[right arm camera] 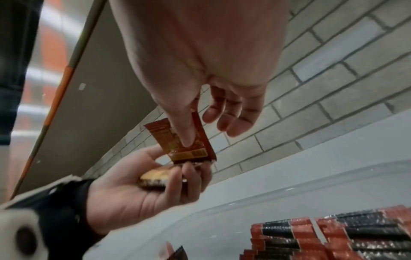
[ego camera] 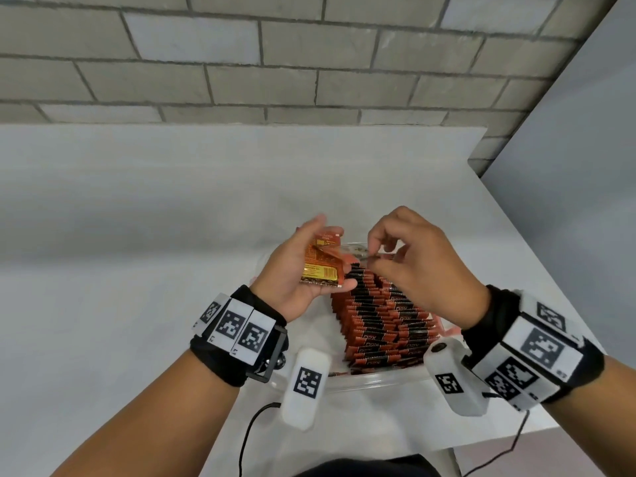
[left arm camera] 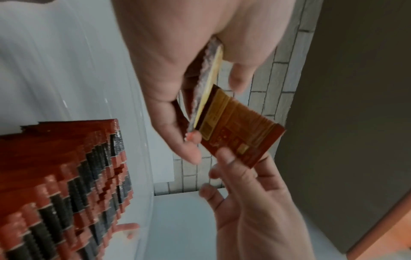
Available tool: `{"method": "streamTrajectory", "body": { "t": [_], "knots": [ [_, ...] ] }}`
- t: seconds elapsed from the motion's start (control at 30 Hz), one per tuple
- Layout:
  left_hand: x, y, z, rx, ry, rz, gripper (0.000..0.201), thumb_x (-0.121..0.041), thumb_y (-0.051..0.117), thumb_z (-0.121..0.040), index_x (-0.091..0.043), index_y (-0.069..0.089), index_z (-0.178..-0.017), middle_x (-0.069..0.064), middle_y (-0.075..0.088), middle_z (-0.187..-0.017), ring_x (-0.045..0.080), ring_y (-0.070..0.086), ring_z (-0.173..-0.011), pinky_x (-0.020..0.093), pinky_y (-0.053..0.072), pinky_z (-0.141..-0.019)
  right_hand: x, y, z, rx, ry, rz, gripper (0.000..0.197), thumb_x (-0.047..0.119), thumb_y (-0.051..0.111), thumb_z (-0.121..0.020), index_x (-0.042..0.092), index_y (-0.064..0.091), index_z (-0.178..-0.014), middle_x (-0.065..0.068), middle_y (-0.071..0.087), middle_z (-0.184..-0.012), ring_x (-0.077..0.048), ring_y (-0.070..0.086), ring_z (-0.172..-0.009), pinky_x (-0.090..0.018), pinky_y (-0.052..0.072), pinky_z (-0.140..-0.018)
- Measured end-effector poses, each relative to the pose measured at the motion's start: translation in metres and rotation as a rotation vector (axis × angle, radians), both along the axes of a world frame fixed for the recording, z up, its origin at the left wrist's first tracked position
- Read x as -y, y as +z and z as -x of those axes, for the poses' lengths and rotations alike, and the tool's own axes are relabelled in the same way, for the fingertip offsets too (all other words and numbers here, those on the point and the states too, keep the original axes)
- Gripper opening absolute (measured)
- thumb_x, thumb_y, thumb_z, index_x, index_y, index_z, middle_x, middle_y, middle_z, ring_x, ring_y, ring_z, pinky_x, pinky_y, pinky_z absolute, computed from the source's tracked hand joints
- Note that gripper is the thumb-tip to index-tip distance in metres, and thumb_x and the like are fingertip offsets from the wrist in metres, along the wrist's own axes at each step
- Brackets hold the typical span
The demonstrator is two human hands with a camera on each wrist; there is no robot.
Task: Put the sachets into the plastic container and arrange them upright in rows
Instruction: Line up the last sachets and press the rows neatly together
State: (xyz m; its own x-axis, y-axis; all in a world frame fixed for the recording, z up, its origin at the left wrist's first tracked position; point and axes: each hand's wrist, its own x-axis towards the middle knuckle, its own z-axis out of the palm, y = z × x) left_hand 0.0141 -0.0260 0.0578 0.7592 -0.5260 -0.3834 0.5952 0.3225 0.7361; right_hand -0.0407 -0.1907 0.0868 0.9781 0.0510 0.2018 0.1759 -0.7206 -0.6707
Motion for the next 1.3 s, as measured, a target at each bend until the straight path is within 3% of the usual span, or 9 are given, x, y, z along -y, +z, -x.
{"method": "streamTrajectory", "body": {
  "t": [0.07, 0.13, 0.23, 0.33, 0.5, 0.67, 0.83, 1.03, 1.3],
  "knots": [
    [0.000, 0.000, -0.002, 0.059, 0.019, -0.005, 0.025, -0.013, 0.057, -0.088, -0.008, 0.061, -0.113, 0.017, 0.066, -0.098, 0.025, 0.067, -0.081, 0.037, 0.058, -0.066, 0.000, -0.002, 0.003, -0.060, 0.041, 0.041, 0.019, 0.015, 0.078, -0.074, 0.022, 0.062, -0.082, 0.010, 0.047, -0.088, 0.000, 0.047, -0.074, -0.012, 0.036, -0.064],
    [-0.001, -0.002, -0.005, 0.122, 0.054, -0.003, 0.027, 0.001, 0.053, -0.090, -0.010, 0.063, -0.113, 0.012, 0.071, -0.098, 0.021, 0.070, -0.081, 0.034, 0.058, -0.067, 0.002, -0.001, 0.004, -0.146, 0.060, 0.026, 0.026, 0.022, 0.080, -0.072, 0.027, 0.063, -0.091, 0.011, 0.047, -0.094, 0.003, 0.047, -0.078, -0.011, 0.036, -0.067],
    [-0.001, -0.004, -0.009, 0.150, 0.102, 0.019, 0.031, 0.005, 0.054, -0.088, -0.010, 0.063, -0.113, 0.013, 0.071, -0.103, 0.024, 0.070, -0.086, 0.037, 0.057, -0.075, 0.005, -0.001, 0.003, -0.268, -0.029, -0.103, 0.046, 0.030, 0.079, -0.072, 0.037, 0.052, -0.109, 0.018, 0.053, -0.105, -0.003, 0.056, -0.085, -0.020, 0.047, -0.075],
    [0.001, -0.006, -0.011, 0.178, 0.109, 0.032, 0.034, 0.010, 0.055, -0.085, -0.010, 0.062, -0.112, 0.014, 0.070, -0.101, 0.025, 0.069, -0.086, 0.034, 0.057, -0.073, 0.003, -0.006, 0.000, -0.376, -0.179, -0.286, 0.040, 0.034, 0.070, -0.081, 0.029, 0.048, -0.114, 0.009, 0.064, -0.101, -0.013, 0.067, -0.085, -0.036, 0.056, -0.078],
    [0.003, -0.009, -0.009, 0.227, 0.070, 0.036, 0.045, 0.020, 0.054, -0.079, -0.012, 0.061, -0.109, 0.010, 0.070, -0.094, 0.021, 0.069, -0.080, 0.030, 0.057, -0.065, 0.001, -0.006, -0.004, -0.431, -0.225, -0.660, 0.022, 0.009, 0.065, -0.087, 0.008, 0.055, -0.106, -0.009, 0.070, -0.081, -0.016, 0.066, -0.069, -0.029, 0.056, -0.062],
    [0.002, -0.010, -0.008, 0.244, 0.083, 0.030, 0.047, 0.020, 0.059, -0.074, -0.012, 0.060, -0.109, 0.010, 0.071, -0.097, 0.024, 0.068, -0.085, 0.034, 0.058, -0.071, 0.001, -0.007, -0.006, -0.450, -0.267, -0.934, 0.020, 0.006, 0.062, -0.088, 0.007, 0.056, -0.107, -0.015, 0.070, -0.088, -0.019, 0.067, -0.072, -0.026, 0.058, -0.058],
    [-0.001, -0.010, -0.011, 0.156, 0.133, -0.006, 0.022, -0.006, 0.062, -0.086, -0.013, 0.062, -0.107, 0.008, 0.067, -0.086, 0.021, 0.065, -0.073, 0.031, 0.054, -0.064, 0.018, -0.005, 0.001, -0.373, -0.198, -0.674, 0.008, 0.004, 0.061, -0.088, 0.009, 0.063, -0.094, -0.001, 0.071, -0.077, -0.013, 0.065, -0.067, -0.022, 0.055, -0.058],
    [-0.010, -0.012, -0.016, 0.104, 0.165, -0.035, 0.018, -0.016, 0.056, -0.091, -0.011, 0.062, -0.108, 0.007, 0.063, -0.081, 0.018, 0.060, -0.066, 0.032, 0.051, -0.063, 0.032, 0.001, 0.030, -0.508, 0.239, -0.017, 0.008, 0.008, 0.060, -0.091, 0.011, 0.067, -0.094, 0.015, 0.070, -0.076, 0.007, 0.063, -0.064, -0.005, 0.042, -0.064],
    [-0.003, -0.010, -0.013, 0.102, 0.105, -0.044, 0.019, -0.014, 0.056, -0.091, -0.008, 0.061, -0.108, 0.009, 0.063, -0.082, 0.020, 0.061, -0.064, 0.032, 0.052, -0.060, 0.025, -0.024, 0.048, -0.585, 0.416, 0.344, 0.013, 0.015, 0.051, -0.096, 0.015, 0.064, -0.097, 0.003, 0.066, -0.089, -0.004, 0.061, -0.081, -0.025, 0.049, -0.074]
  ]
}}
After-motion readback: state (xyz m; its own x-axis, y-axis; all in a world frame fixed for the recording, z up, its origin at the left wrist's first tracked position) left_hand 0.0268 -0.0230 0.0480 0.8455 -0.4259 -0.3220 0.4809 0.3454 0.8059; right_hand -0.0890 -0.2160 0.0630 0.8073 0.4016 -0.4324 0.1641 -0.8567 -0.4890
